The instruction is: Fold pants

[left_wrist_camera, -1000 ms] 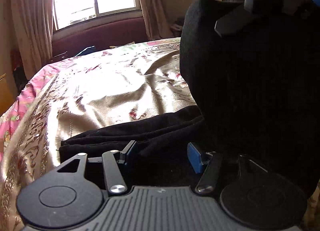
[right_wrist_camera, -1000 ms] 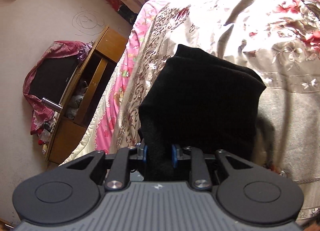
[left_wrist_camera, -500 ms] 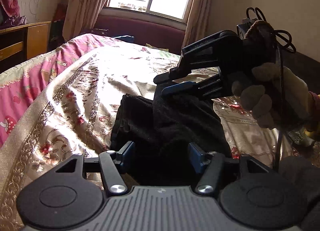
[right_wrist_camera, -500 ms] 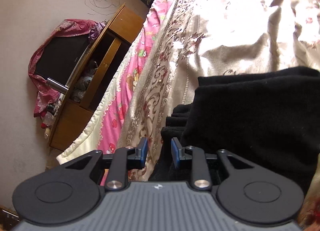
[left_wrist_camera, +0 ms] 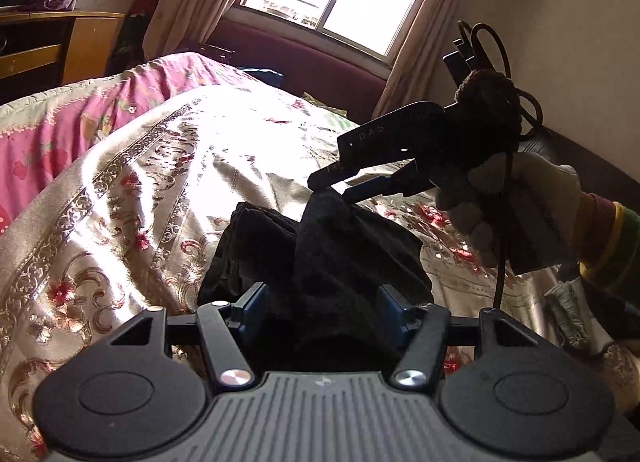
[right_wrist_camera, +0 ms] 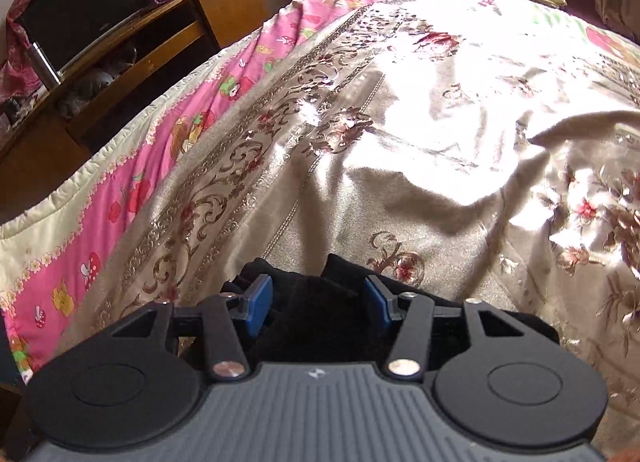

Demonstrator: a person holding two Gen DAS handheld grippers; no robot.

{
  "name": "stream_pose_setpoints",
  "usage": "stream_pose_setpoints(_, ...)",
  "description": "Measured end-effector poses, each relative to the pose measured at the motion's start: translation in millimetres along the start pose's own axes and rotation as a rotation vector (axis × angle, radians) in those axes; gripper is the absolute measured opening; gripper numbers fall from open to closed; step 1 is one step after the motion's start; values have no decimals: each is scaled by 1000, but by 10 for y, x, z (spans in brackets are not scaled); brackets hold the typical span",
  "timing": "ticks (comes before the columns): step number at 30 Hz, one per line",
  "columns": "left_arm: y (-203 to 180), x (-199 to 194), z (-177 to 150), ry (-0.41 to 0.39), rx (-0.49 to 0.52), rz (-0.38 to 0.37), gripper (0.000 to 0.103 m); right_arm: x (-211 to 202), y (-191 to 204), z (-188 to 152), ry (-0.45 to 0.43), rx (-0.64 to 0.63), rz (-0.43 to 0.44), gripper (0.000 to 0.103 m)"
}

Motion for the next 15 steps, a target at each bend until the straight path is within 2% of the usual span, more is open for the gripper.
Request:
stream_pose_setpoints(2,-60,73,-1,0,-6,-12,72,-25,-30,50,-9,-90,-16,53)
stream_pose_setpoints(4,-75,182,-45,37,-26,-16,73,-53,-149,102,-10,-124,12,58)
stream_pose_setpoints(6,-54,325,-129,100,-51,-3,73,-20,-283,130,24,-131,92,60)
stream_pose_setpoints(9,-42,457,-226,165,-36,34,73,85,-404,116,69,-138,206,60)
stream_pose_setpoints(12,-2,512,-256,197,-64,36,73,161,-443,56,105,-174,307,61)
stream_pose_setpoints(15,-4,557,-264,205,-78,44,71,203,-467,-6,117,-203,370,61)
Point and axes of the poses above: each gripper's, at about its wrist camera, not at the fingertips, and x roughly the way its jaws point, y to its left, z to its top, the point moved 2 cm from there along x, roughly the way its jaws point, and after that the axes turned 1 degree about -x, right-handed, at the moved point
